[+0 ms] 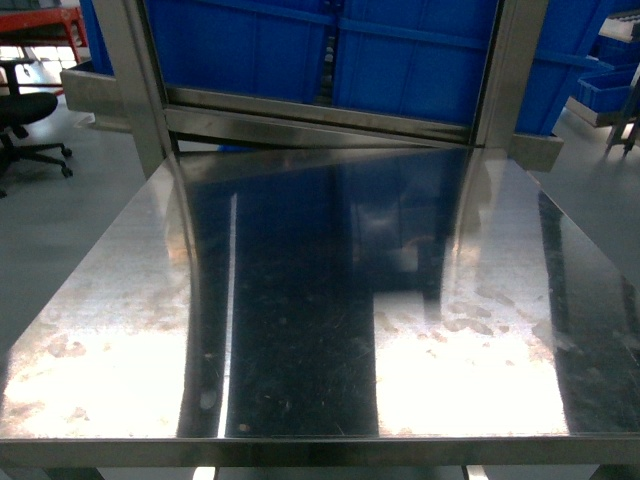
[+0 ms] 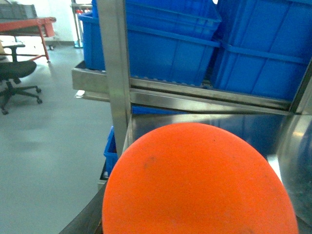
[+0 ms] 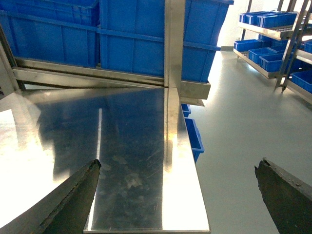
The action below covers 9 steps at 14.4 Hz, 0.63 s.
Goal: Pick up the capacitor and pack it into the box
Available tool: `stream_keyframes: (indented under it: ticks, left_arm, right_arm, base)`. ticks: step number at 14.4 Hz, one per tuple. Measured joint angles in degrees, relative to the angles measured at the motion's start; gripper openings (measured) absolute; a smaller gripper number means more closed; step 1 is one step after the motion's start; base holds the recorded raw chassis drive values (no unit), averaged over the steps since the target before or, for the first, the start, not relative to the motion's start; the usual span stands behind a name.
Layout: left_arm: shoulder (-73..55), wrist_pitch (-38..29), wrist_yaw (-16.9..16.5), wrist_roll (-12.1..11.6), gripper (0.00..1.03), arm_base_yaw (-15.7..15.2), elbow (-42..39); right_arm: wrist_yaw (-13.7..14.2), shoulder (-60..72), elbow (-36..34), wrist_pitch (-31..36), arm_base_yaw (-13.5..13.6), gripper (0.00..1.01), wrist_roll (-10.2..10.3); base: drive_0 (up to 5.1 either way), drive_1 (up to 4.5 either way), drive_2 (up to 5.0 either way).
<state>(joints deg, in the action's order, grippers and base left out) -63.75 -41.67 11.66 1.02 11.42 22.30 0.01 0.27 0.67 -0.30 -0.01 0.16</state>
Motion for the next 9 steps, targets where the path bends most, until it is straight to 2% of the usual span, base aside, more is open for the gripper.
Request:
stream_keyframes:
  ticks: [1, 3, 6, 7, 8, 9]
  left_arm:
    - [3.34, -0.50, -1.42, 0.00, 0.44, -1.95, -3.67]
    - [7.39, 0.13, -4.15, 0.00, 0.44, -3.67, -9.14]
    - [15.39, 2.12, -6.21, 0.00, 0.44, -6.43, -14.08]
    - [17.59, 3.54, -8.17, -0.02, 0.44, -7.85, -15.47]
    - [20.35, 4.94, -11.43, -0.07, 0.44, -11.19, -16.63]
    - [23.17, 6.36, -10.91, -0.07, 0.44, -11.76, -17.49]
  right_arm:
    - [0.00, 0.00, 0.00, 0.02, 0.00, 0.98, -0.02]
    - [0.00, 0.00, 0.00, 0.02, 0.00, 0.98, 0.00]
    - [0.00, 0.00, 0.00, 0.02, 0.00, 0.98, 0.00]
    - [0.00, 0.00, 0.00, 0.02, 0.00, 0.98, -0.02]
    - [0.02, 0.00, 0.00, 0.02, 0.00, 0.98, 0.00]
    - [-0.02, 0.00, 0.00, 0.00, 0.00, 0.98, 0.00]
  base:
    - [0.0, 0.00, 0.0]
    - [0.0, 0.00, 0.0]
    - [0.0, 0.00, 0.0]
    - [0.0, 0.00, 0.0]
    - [0.0, 0.00, 0.0]
    - [0.0, 0.00, 0.0]
